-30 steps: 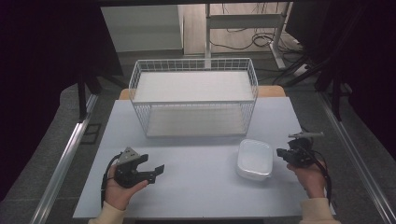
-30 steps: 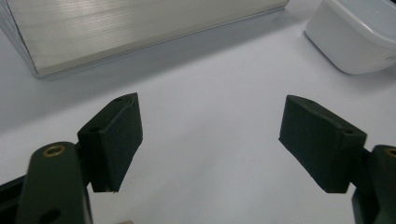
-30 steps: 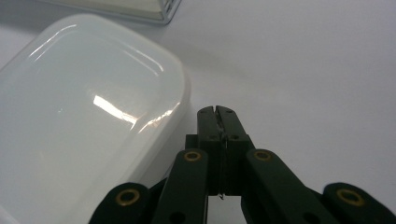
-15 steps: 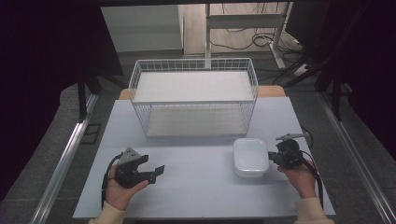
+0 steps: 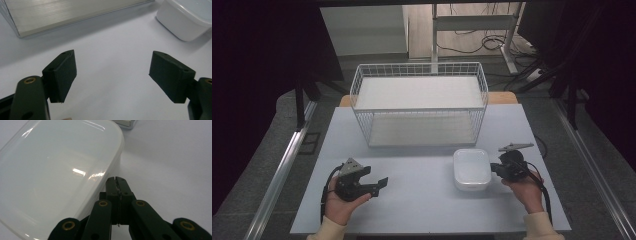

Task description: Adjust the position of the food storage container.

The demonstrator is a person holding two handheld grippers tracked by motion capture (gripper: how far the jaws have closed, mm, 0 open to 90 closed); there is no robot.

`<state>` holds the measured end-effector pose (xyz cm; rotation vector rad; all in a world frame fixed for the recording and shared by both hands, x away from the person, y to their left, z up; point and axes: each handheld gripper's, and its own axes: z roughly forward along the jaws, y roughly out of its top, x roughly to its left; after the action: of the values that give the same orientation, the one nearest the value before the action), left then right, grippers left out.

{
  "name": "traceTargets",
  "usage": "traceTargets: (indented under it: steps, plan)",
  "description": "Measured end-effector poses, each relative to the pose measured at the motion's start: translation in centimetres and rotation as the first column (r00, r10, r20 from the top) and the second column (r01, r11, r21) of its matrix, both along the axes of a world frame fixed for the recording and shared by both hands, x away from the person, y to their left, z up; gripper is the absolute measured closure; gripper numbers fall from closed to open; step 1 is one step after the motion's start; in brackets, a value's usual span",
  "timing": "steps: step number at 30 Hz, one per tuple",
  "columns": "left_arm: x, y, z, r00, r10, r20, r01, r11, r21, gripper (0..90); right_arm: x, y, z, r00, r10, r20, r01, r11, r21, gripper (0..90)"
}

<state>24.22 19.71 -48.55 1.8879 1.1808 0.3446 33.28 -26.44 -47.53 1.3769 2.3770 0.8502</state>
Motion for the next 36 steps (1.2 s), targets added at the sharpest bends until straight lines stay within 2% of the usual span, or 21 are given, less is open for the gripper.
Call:
traceTargets:
  steps: [19,36]
  plan:
    - [0.0,0.1,0.1,1.0,0.004,0.004,-0.004,1.0,0.004,21.3,-0.3,3.0,-0.3,0.998,0.063,0.006,-0.063,0.998,0.004,89.8]
    - [-0.2,0.7,0.5,0.9995,0.018,0.025,-0.017,0.9998,-0.012,21.5,-0.3,7.8,-0.9,0.9901,0.14,0.01,-0.14,0.99,0.0,89.8]
